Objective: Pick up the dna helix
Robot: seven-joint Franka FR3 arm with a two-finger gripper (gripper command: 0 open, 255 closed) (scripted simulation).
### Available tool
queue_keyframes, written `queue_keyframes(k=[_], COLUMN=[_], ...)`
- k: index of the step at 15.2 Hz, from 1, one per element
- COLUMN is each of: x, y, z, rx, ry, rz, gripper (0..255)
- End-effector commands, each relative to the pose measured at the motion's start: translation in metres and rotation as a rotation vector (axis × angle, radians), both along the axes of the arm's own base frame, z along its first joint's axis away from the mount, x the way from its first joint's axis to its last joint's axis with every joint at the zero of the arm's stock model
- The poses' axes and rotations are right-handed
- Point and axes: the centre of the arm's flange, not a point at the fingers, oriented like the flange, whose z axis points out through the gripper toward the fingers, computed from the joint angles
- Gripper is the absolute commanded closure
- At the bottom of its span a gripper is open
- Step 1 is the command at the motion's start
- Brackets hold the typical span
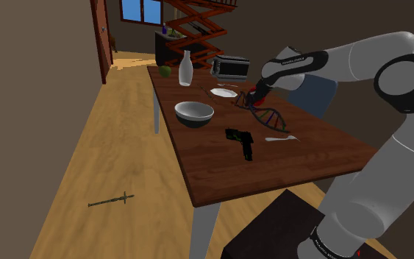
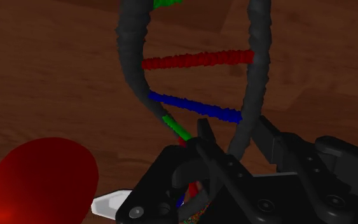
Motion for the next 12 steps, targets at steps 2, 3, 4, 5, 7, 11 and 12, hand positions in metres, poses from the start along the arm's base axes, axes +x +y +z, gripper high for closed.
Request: queue_keyframes(k=[2,3,4,5,7,11,12], x=[0.0,0.0,0.0,0.0,0.0,0.0,0.0], y=[0.0,0.0,0.0,0.0,0.0,0.0,0.0], z=[0.017,0.022,0.027,0.033,0.043,0.06,0.06], rx=[0.0,0.0,0.0,0.0,0.0,0.0,0.0], ry=[0.0,0.0,0.0,0.0,0.0,0.0,0.0], rz=[0.0,0.0,0.0,0.0,0.0,0.0,0.0], gripper=[255,255,255,255,255,255,255])
